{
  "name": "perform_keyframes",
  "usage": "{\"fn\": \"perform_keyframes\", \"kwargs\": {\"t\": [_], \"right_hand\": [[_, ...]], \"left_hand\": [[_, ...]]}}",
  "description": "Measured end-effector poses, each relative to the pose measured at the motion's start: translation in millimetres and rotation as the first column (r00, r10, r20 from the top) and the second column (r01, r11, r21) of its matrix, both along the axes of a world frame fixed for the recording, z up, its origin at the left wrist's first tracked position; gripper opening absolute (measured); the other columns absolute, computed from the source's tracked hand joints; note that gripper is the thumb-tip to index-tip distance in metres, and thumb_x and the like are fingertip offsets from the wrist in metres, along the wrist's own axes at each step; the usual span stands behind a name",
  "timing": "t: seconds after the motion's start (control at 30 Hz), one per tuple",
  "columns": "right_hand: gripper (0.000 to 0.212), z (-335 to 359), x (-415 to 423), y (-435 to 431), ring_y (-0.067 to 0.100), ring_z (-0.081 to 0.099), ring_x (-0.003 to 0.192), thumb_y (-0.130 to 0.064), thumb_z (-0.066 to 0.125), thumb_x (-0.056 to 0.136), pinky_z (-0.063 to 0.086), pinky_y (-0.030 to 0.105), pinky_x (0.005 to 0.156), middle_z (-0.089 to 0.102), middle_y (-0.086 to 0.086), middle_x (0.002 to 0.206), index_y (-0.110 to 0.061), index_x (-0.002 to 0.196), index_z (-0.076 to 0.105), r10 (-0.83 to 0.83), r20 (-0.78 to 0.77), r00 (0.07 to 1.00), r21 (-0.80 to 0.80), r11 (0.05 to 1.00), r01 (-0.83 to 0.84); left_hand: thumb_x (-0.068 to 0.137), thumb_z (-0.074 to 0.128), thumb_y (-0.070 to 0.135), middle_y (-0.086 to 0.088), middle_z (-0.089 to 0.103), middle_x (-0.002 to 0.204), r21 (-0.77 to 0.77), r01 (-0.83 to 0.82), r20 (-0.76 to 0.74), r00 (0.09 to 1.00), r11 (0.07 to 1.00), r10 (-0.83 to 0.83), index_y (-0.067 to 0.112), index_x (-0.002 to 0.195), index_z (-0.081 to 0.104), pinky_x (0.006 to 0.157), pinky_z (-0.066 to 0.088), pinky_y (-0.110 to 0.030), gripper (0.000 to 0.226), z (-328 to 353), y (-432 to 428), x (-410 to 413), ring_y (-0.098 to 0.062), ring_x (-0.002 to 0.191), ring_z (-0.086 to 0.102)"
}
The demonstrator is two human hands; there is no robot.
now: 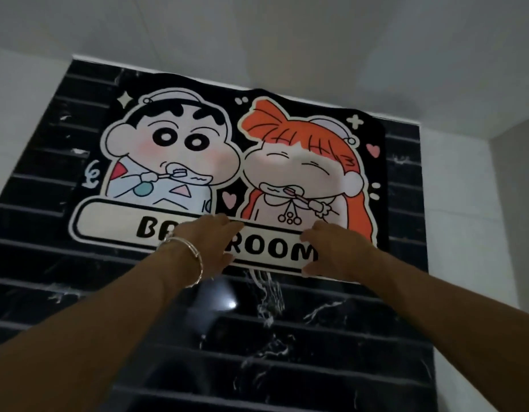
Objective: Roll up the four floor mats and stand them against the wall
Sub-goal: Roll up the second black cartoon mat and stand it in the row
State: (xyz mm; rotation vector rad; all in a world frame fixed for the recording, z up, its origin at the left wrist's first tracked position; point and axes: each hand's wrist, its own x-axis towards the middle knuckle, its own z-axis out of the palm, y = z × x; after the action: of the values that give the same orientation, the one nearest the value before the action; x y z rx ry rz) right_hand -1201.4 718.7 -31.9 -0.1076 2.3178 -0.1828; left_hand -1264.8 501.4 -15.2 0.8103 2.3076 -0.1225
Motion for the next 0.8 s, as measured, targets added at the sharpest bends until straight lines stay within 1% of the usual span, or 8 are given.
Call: {"fn": "perform_keyframes", "kwargs": {"t": [0.13,0.23,0.33,0.43,0.53,0.6,0.67,0.8], "right_hand": [[0.077,-37,5,2,0.027,0.042,0.115,-0.051,0.072,0.075,0.047,0.039,0.086,0.039,0.009,0.129,-0.012,0.131,0.037,0.056,-0.093,0.994,0.125,0.991,-0.045],[0.069,-45,17,-10,0.027,0.043,0.116,-0.046,0.067,0.081,0.044,0.037,0.083,0.036,0.010,0.135,-0.012,0.131,0.033,0.233,-0.135,0.963,0.246,0.949,-0.195],[0.064,-36,16,-15,0.026,0.043,0.119,-0.038,0.064,0.086,0.044,0.036,0.085,0.034,0.010,0.139,-0.013,0.135,0.031,0.274,-0.159,0.948,0.246,0.941,-0.231],[0.054,-30,5,-17,0.026,0.045,0.118,-0.028,0.056,0.091,0.045,0.035,0.082,0.038,0.008,0.136,-0.015,0.138,0.031,0.311,-0.194,0.930,0.215,0.939,-0.269],[0.038,-39,9,-24,0.027,0.054,0.110,-0.018,0.045,0.095,0.046,0.035,0.078,0.051,0.008,0.125,-0.016,0.132,0.041,0.350,-0.135,0.927,0.208,0.925,-0.319],[0.032,-44,13,-28,0.028,0.057,0.107,-0.016,0.043,0.094,0.045,0.033,0.078,0.055,0.010,0.121,-0.012,0.126,0.047,0.304,-0.090,0.949,0.204,0.938,-0.281],[0.028,-42,13,-35,0.030,0.059,0.104,-0.017,0.047,0.092,0.046,0.032,0.080,0.059,0.012,0.117,-0.008,0.118,0.053,0.238,-0.053,0.970,0.124,0.965,-0.230],[0.022,-24,13,-77,0.026,0.056,0.081,-0.019,0.058,0.084,0.044,0.030,0.068,0.060,0.012,0.090,-0.006,0.102,0.061,0.083,0.004,0.997,-0.208,0.975,-0.081]], "left_hand": [[0.093,0.053,0.038,-0.004,0.033,0.148,0.031,0.013,0.063,0.998,0.999,-0.015,0.022,0.148,0.022,0.107,0.034,-0.034,0.066,-36,19,-13,-0.023,0.134,0.035],[0.093,0.053,0.037,-0.007,0.031,0.150,-0.014,0.023,0.160,0.987,1.000,-0.020,0.022,0.149,0.021,0.108,0.031,-0.031,0.066,-36,8,5,-0.024,0.136,0.033],[0.095,0.050,0.036,-0.006,0.030,0.151,-0.015,-0.002,0.184,0.983,1.000,0.005,0.023,0.150,0.020,0.108,0.030,-0.031,0.064,-18,-11,14,-0.024,0.137,0.032],[0.096,0.049,0.035,-0.004,0.030,0.150,0.042,-0.059,0.139,0.989,0.997,0.053,0.022,0.149,0.021,0.108,0.030,-0.031,0.061,-8,-27,4,-0.022,0.137,0.033],[0.095,0.050,0.034,-0.004,0.033,0.147,0.104,-0.120,0.075,0.991,0.987,0.112,0.022,0.148,0.023,0.106,0.036,-0.034,0.061,-19,-39,7,-0.023,0.133,0.036],[0.093,0.052,0.035,-0.004,0.033,0.147,0.095,-0.117,0.062,0.992,0.989,0.111,0.023,0.148,0.024,0.104,0.039,-0.039,0.063,-30,-40,15,-0.024,0.132,0.037],[0.092,0.054,0.036,-0.005,0.033,0.147,0.074,-0.119,0.086,0.990,0.990,0.113,0.023,0.148,0.024,0.104,0.039,-0.041,0.065,-36,-37,23,-0.025,0.132,0.037],[0.094,0.049,0.024,-0.007,0.034,0.147,0.196,-0.174,0.106,0.982,0.965,0.156,0.019,0.146,0.029,0.106,0.035,-0.033,0.056,-33,-27,24,-0.025,0.132,0.036]]}}
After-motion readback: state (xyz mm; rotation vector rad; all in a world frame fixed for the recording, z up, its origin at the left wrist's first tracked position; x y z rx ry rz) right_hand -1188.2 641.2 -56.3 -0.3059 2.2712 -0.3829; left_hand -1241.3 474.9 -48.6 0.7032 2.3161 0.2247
